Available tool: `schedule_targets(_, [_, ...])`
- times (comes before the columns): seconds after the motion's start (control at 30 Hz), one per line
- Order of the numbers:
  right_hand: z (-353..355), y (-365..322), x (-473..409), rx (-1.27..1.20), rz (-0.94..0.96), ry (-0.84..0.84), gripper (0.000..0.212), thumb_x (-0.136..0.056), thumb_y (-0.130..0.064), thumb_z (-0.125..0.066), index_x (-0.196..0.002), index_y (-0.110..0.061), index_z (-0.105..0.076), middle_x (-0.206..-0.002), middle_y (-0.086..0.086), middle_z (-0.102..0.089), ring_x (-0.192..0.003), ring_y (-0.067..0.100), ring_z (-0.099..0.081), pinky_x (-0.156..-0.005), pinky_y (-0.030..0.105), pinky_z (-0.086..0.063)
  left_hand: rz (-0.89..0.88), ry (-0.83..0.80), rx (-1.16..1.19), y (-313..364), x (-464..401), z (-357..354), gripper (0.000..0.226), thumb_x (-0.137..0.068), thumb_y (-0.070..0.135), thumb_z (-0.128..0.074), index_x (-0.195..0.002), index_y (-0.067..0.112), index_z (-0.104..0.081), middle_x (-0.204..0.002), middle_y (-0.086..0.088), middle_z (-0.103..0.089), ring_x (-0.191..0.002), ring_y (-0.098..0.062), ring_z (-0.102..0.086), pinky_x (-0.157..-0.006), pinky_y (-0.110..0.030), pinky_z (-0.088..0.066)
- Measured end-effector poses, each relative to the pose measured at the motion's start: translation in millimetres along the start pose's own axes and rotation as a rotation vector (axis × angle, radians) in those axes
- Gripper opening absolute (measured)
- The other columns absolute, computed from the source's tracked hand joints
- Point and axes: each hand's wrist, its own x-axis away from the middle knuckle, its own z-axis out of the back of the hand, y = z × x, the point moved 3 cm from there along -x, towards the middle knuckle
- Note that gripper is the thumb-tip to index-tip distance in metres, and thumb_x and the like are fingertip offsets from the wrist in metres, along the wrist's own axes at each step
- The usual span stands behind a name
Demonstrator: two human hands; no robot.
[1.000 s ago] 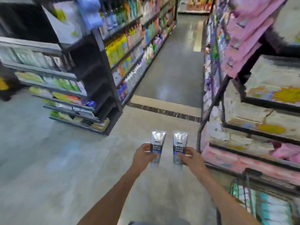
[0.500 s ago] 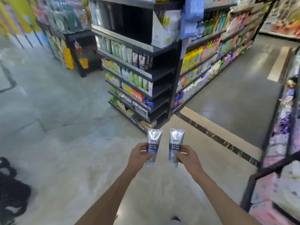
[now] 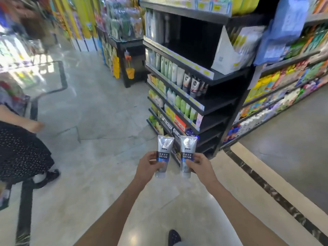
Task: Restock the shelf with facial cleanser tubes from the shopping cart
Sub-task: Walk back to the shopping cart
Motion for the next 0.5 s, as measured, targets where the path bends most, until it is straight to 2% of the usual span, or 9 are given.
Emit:
schedule_targets(0.1, [-9.0,-22.2,-54.6,0.045,0.025,-0.041,0.030,-0.087,-0.018,-0.081,-0.111,-0.018,-0.063,-0.108,0.009,-0.072,-0.096,0.029,-0.072,-0.085,0.052,-0.060,-0.010,0.040,0.016,17.4,-46.9,0.2,0.040,-0.082,0.007,-0.083,-0.113,0.024,-0.064,-0.110,0.000,-0.072,-0.091,-0.016,-0.071,-0.079,-0.038,-0.062])
schedule_targets(0.17, [-15.7,-38.6,-86.3,0.067,0.060,-0.065,0.024,-0.088,-0.017,-0.080,-0.106,-0.020,-0.064,-0.104,0.008,-0.072,-0.091,0.026,-0.072,-0.078,0.041,-0.059,-0.019,0.057,0.023,27.3,-75.7,1.7,0.039,-0.083,0.008,-0.082,-0.114,0.024,-0.065,-0.112,-0.001,-0.073,-0.094,-0.019,-0.071,-0.081,-0.041,-0.062])
schedule_targets(0.23, [-23.7,-53.7,-115.0,0.085,0.080,-0.086,0.027,-0.088,-0.019,-0.080,-0.110,-0.017,-0.064,-0.105,0.007,-0.070,-0.086,0.021,-0.069,-0.072,0.031,-0.054,-0.015,0.079,0.039,33.5,-103.8,5.3,0.038,-0.084,0.007,-0.081,-0.114,0.023,-0.066,-0.112,-0.002,-0.073,-0.095,-0.023,-0.071,-0.082,-0.044,-0.062])
schedule_targets(0.37, [-42.2,-71.9,-174.8,0.107,0.074,-0.102,0.036,-0.088,-0.025,-0.081,-0.118,-0.017,-0.062,-0.113,0.005,-0.070,-0.101,0.023,-0.070,-0.090,0.043,-0.059,-0.012,0.100,0.058,45.2,-161.9,15.9,0.039,-0.084,0.007,-0.081,-0.119,0.017,-0.066,-0.113,-0.001,-0.073,-0.095,-0.021,-0.072,-0.084,-0.046,-0.061])
schedule_targets(0.5, [-67.0,-90.9,-228.8,0.111,0.077,-0.085,0.035,-0.090,-0.020,-0.078,-0.120,-0.016,-0.062,-0.113,0.004,-0.070,-0.106,0.024,-0.068,-0.094,0.041,-0.057,-0.016,0.091,0.086,53.2,-225.4,32.1,0.039,-0.085,0.007,-0.080,-0.120,0.016,-0.066,-0.116,-0.001,-0.072,-0.092,-0.019,-0.071,-0.082,-0.042,-0.060])
